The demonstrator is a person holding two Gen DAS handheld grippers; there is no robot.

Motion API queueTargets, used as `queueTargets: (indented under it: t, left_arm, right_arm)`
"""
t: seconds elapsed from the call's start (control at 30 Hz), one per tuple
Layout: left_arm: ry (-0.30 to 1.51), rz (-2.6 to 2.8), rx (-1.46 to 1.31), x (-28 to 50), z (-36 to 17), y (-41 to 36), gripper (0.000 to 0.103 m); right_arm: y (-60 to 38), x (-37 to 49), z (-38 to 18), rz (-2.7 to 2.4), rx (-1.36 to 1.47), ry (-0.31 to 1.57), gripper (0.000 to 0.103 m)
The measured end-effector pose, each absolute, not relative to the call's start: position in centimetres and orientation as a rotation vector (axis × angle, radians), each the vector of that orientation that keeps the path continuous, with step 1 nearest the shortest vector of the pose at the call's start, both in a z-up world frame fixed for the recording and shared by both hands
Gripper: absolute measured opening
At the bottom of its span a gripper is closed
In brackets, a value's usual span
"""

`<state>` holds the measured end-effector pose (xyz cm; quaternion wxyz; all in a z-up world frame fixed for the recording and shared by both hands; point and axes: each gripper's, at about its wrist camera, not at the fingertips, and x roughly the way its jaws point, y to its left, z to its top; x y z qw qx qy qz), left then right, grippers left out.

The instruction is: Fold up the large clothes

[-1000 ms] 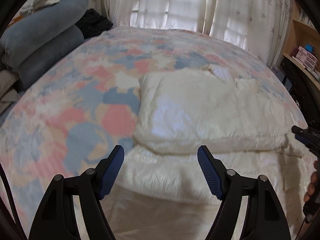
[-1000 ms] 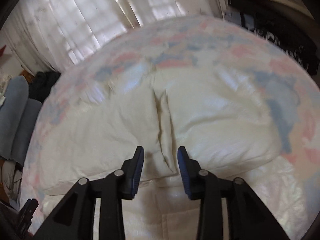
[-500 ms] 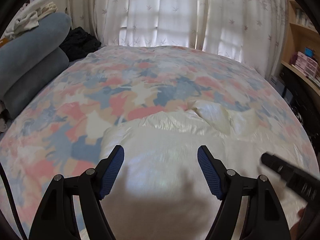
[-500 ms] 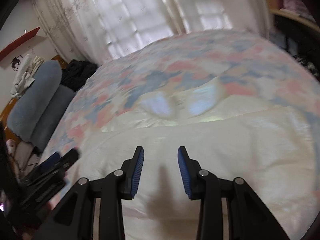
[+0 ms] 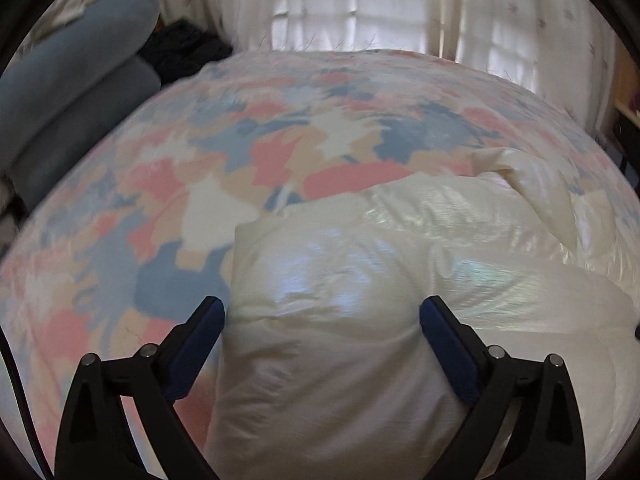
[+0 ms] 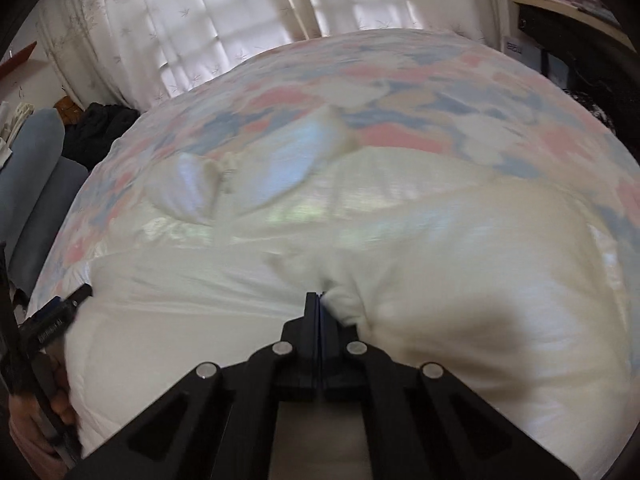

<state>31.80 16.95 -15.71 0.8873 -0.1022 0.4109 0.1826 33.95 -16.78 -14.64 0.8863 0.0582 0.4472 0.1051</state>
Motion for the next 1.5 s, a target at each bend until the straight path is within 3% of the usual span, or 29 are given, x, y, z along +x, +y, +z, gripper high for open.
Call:
queueTargets:
  t: [0.3, 0.37, 0.5, 0.53, 0.8, 1.0, 1.5]
  left_arm:
    - [0.869, 0.376, -0.182, 30.0, -13.9, 16.0, 0.098]
    - [0.858, 0.357, -0.189, 28.8, -12.8, 15.3, 0.098]
    - [0.825, 0.296, -0.208, 26.3, -10.3, 13.0, 0.098]
    - [0.817, 0.276, -0.205, 25.5, -9.9, 12.2, 0.098]
    - [0.874, 0.24, -0.092, 23.5, -12.1, 7.9, 0.098]
    - [0.902, 0.282, -0.129, 22.6, -14.5, 10.4, 0.098]
    - [0.951, 0.33, -0.236, 17.0, -13.4, 15.8, 0.098]
  right_arm:
    - [-18.3, 32.6, -13.0, 0.203, 0.215, 0.959, 0.006]
    - [-17.8, 31.6, -12.0, 0.239, 0.233, 0.959, 0.011]
    - [-15.2, 28.7, -10.0, 0.312, 0.214, 0.932, 0.035]
    - [-14.4, 28.1, -9.7, 0.334, 0.203, 0.929, 0.037]
    - [-9.7, 25.9, -12.2, 0.376, 0.101, 0.96, 0.037]
    - [-14.2, 26.8, -14.4, 0.287, 0.179, 0.967, 0.031]
    - [-22.2, 23.1, -14.3, 0.094, 0.291, 0.967, 0.033]
